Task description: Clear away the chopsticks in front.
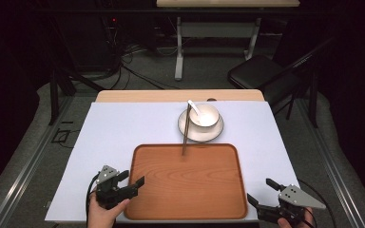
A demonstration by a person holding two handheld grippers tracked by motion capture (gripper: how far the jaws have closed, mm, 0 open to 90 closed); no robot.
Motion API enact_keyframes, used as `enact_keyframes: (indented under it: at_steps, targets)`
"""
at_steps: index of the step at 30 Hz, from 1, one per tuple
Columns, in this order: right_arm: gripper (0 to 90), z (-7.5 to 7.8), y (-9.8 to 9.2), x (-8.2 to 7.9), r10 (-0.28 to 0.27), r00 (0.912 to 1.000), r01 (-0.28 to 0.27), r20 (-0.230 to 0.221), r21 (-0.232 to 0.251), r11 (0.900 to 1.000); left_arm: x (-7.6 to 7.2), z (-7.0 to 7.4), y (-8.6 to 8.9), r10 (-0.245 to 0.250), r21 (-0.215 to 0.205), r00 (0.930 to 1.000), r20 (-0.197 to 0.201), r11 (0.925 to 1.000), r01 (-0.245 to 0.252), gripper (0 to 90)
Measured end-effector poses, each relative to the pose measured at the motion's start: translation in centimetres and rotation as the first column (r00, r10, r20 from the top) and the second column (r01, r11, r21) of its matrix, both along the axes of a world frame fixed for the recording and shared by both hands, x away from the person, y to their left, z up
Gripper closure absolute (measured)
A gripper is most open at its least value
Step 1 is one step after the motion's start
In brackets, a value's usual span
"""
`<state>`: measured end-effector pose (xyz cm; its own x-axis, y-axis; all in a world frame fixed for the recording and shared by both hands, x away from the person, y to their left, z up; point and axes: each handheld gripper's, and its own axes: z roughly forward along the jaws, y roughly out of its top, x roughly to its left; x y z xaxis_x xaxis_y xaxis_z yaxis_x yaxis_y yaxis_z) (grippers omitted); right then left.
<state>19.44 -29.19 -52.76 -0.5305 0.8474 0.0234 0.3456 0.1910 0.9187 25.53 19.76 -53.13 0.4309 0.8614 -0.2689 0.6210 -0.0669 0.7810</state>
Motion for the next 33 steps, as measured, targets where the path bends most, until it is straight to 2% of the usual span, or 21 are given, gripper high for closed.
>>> enact_keyframes:
  at_steps: [1, 2, 3, 4, 9, 12, 16, 17, 22, 23, 24, 27, 30, 33]
  targets:
    - [14.7, 0.0, 0.0, -0.1, 0.002, 1.0, -0.002, 0.004, -0.004, 1.0, 0.1, 0.0, 0.0, 0.009, -0.009, 0.9998, -0.017, 0.9999, -0.009, 26.4]
    - [14.7, 0.0, 0.0, 0.0, 0.003, 1.0, -0.003, 0.005, -0.007, 1.0, 0.1, 0.0, 0.0, 0.009, -0.009, 0.9998, -0.017, 0.9999, -0.009, 25.3]
    - [14.7, 0.0, 0.0, 0.0, -0.001, 1.0, 0.001, 0.003, -0.007, 1.0, 0.4, 0.0, -0.1, -0.003, -0.053, 0.999, -0.045, 0.9986, 0.001, 25.2]
    - [14.7, 0.0, 0.0, 0.0, -0.004, 1.0, 0.004, -0.005, -0.002, 1.0, 0.4, 0.0, -0.1, -0.009, -0.06, 0.9987, -0.049, 0.9982, 0.006, 25.1]
    - [14.7, -0.1, -0.3, 0.1, -0.016, 0.9997, 0.016, -0.019, 0.012, 1.0, 0.9, 0.4, -0.6, -0.026, -0.044, 0.9981, -0.055, 0.9987, 0.024, 25.2]
    - [14.7, -0.1, -0.3, 0.1, -0.014, 0.9997, 0.015, -0.018, 0.012, 1.0, 1.2, 0.6, -0.8, -0.045, -0.065, 0.9971, -0.061, 0.997, 0.041, 25.2]
    - [14.7, -0.1, -0.3, 0.3, -0.01, 0.9997, 0.01, -0.023, 0.01, 1.0, 1.7, 0.8, -1.1, -0.044, -0.066, 0.9959, -0.08, 0.9971, 0.039, 27.4]
    - [14.7, -0.1, -0.3, 0.3, -0.009, 0.9997, 0.009, -0.025, 0.01, 1.0, 2.3, 1.1, -1.5, -0.039, -0.055, 0.9954, -0.087, 0.9979, 0.034, 28.2]
    - [14.7, -0.1, -0.2, 0.3, -0.01, 0.9998, 0.01, -0.019, 0.011, 1.0, 3.4, 1.7, -2.2, -0.047, -0.054, 0.9947, -0.092, 0.9977, 0.042, 35.1]
    - [14.7, -0.1, -0.1, 0.3, -0.006, 0.9998, 0.007, -0.017, 0.01, 1.0, 3.9, 2.1, -2.6, -0.044, -0.035, 0.9954, -0.086, 0.9986, 0.041, 36.9]
    - [14.7, -0.1, -0.1, 0.3, -0.006, 0.9998, 0.007, -0.017, 0.01, 1.0, 3.9, 2.1, -2.6, -0.044, -0.035, 0.9954, -0.086, 0.9986, 0.041, 38.5]
    - [14.7, -0.1, 0.0, 0.4, 0.0, 0.9998, 0.0, -0.02, 0.01, 1.0, 5.5, 3.0, -3.8, -0.052, -0.023, 0.9922, -0.113, 0.9985, 0.049, 43.2]
    - [14.7, -0.1, 0.0, 0.5, -0.002, 0.9997, 0.002, -0.022, 0.01, 1.0, 6.2, 3.3, -4.2, -0.054, -0.021, 0.9915, -0.118, 0.9984, 0.052, 42.7]
    - [14.7, -0.1, -0.1, 0.5, 0.001, 0.9997, 0.0, -0.025, 0.015, 1.0, 7.7, 3.9, -5.1, -0.077, -0.017, 0.9876, -0.137, 0.997, 0.076, 42.9]
